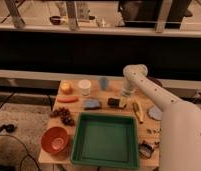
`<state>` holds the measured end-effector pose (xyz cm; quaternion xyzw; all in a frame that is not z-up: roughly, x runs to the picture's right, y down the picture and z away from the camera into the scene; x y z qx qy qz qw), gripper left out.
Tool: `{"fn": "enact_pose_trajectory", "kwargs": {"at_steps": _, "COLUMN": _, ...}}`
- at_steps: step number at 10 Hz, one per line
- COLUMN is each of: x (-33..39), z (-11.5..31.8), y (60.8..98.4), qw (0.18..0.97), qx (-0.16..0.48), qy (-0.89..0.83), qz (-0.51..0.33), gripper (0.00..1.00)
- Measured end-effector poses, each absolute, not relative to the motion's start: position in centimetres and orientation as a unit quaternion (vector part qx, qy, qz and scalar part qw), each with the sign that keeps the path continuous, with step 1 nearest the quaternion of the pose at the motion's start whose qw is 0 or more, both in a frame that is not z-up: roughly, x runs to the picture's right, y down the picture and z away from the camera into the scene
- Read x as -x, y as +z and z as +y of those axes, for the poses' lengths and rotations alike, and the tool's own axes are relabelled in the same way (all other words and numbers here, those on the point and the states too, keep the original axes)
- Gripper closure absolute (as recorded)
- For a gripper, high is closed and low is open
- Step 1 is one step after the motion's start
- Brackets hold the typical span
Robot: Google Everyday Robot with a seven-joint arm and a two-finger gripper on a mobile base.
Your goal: Wipe table surface with eraser
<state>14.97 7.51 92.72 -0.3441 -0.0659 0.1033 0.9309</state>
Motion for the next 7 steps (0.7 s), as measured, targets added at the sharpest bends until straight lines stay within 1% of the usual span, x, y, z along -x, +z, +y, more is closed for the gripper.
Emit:
{"fn": "enact_pose_trajectory", "kwargs": {"at_steps": 4, "x": -13.7, "z": 9.0, "y": 90.3, "qw": 0.928, "qx": 0.351, "qy": 0.092, "qz": -0.082, "gripper": 1.0}}
{"fn": "enact_pose_trajectory", "kwargs": {"at_steps": 7, "x": -14.8, "z": 10.2, "y": 89.3, "qw": 0.926, "qx": 0.356, "qy": 0.097, "qz": -0.074, "gripper": 1.0}}
